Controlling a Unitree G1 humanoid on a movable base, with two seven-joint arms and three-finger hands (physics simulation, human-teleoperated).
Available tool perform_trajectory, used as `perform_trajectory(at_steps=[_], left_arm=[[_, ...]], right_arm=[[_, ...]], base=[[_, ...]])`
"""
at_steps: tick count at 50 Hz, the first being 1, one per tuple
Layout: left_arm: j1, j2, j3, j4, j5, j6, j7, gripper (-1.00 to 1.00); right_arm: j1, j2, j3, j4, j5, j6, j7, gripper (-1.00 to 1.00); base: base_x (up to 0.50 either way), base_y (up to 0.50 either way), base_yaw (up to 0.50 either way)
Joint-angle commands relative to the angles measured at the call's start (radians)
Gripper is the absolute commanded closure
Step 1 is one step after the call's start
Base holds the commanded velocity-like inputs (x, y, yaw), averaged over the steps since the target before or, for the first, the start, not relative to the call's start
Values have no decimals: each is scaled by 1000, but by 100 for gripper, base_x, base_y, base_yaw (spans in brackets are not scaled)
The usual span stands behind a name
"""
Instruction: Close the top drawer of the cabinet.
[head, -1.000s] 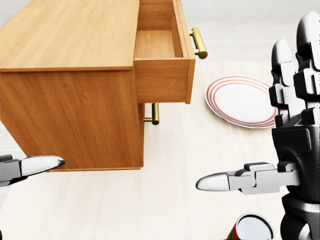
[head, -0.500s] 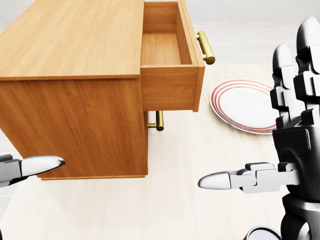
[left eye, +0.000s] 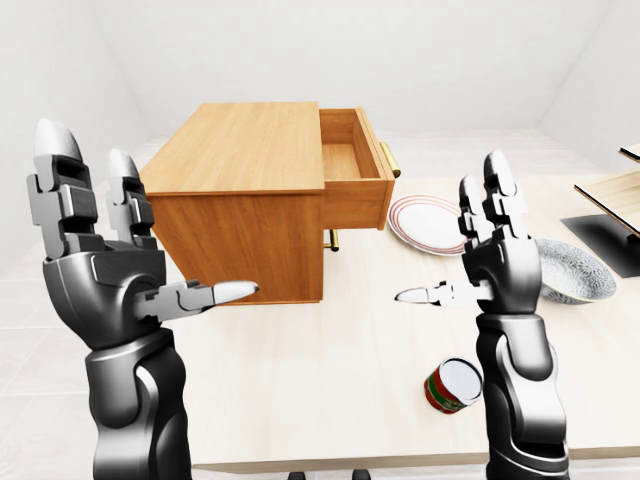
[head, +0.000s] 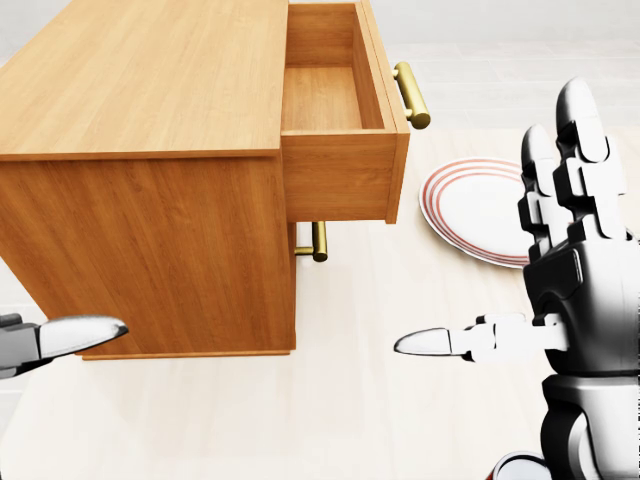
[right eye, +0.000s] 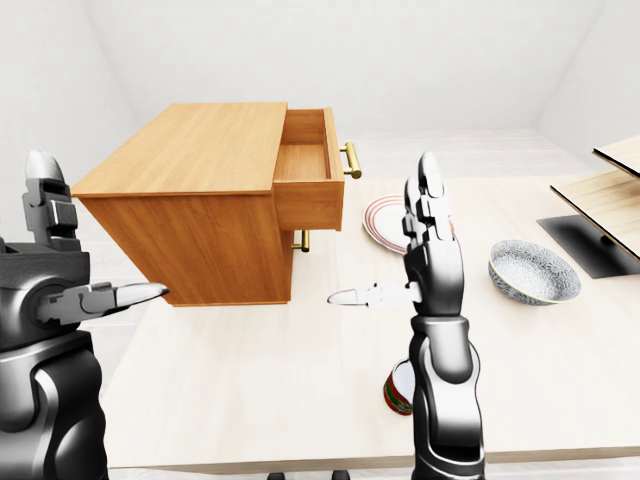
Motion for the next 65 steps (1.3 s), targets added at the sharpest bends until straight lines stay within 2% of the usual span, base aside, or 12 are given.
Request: perform_trajectory(at_steps=[1, 7, 18, 19, 44, 65], left_arm=[[20, -6, -3, -8, 1, 0, -4, -100], [20, -6, -8, -16, 4, 0, -5, -100], [13, -6, -7, -15, 7, 0, -5, -100], [-12, -1, 2, -12, 0, 0, -2, -100], [-13, 1, 7, -14, -7, 0, 0, -100], [-15, 5, 3, -1, 2, 0, 8, -100]], right_arm=[[-37, -13, -1, 117, 2, 0, -10, -100], [-63, -15, -11, 202, 12, 0, -13, -100], [-128, -40, -5, 231, 9, 0, -30, -100], [-154, -61, -3, 193, 22, 0, -6, -100], [-161, -50, -19, 202, 42, 0, 1, -100], [-216, -57, 1, 420, 44, 0, -10, -100]], base=[[0, 0, 0], [0, 0, 0], [0, 0, 0], [0, 0, 0], [0, 0, 0], [0, 0, 0]])
